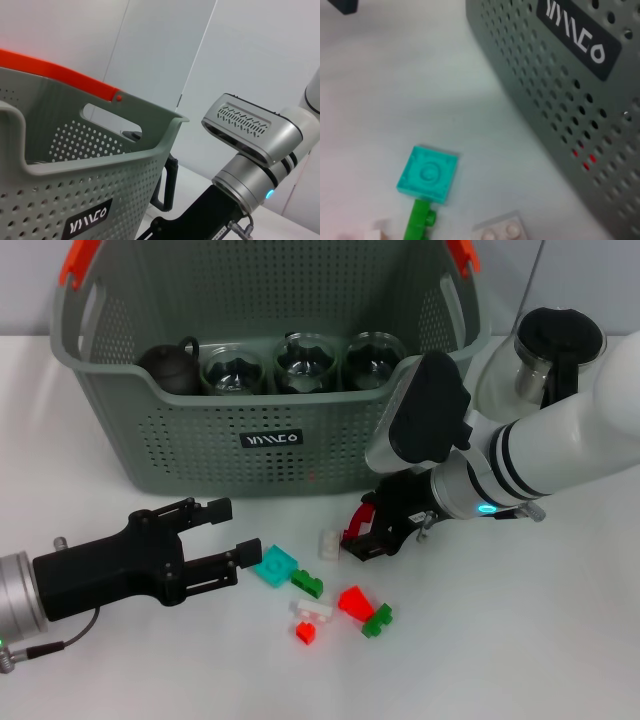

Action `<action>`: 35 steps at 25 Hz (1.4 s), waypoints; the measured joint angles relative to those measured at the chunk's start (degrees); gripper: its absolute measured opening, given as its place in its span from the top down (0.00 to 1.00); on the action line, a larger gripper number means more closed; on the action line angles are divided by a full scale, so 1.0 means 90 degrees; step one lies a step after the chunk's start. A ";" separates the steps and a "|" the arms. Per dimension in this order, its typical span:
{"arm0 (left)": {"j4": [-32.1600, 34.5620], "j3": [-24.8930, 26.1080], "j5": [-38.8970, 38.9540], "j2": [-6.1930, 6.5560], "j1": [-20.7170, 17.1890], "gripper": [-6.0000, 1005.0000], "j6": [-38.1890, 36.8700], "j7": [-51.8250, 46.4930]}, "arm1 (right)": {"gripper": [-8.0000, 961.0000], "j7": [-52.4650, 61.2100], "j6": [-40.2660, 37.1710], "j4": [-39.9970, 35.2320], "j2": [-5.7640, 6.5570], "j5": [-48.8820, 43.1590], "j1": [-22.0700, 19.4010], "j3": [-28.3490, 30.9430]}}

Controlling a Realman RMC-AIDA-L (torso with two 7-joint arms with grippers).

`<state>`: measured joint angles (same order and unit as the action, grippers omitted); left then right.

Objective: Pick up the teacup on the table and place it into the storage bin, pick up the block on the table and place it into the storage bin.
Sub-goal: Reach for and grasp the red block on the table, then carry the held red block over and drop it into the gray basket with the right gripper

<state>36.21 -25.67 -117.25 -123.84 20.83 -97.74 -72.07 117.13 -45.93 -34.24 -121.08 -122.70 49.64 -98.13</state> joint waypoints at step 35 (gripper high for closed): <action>0.0607 0.0281 -0.0020 0.0069 -0.0546 0.24 -0.0402 -0.0134 | 0.28 0.1345 -0.4641 -0.5223 0.0125 0.0599 -0.0347 0.3213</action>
<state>41.68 -23.13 -117.43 -123.22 15.91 -101.36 -73.27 129.23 -87.70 -81.25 -119.95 -117.31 46.51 -69.21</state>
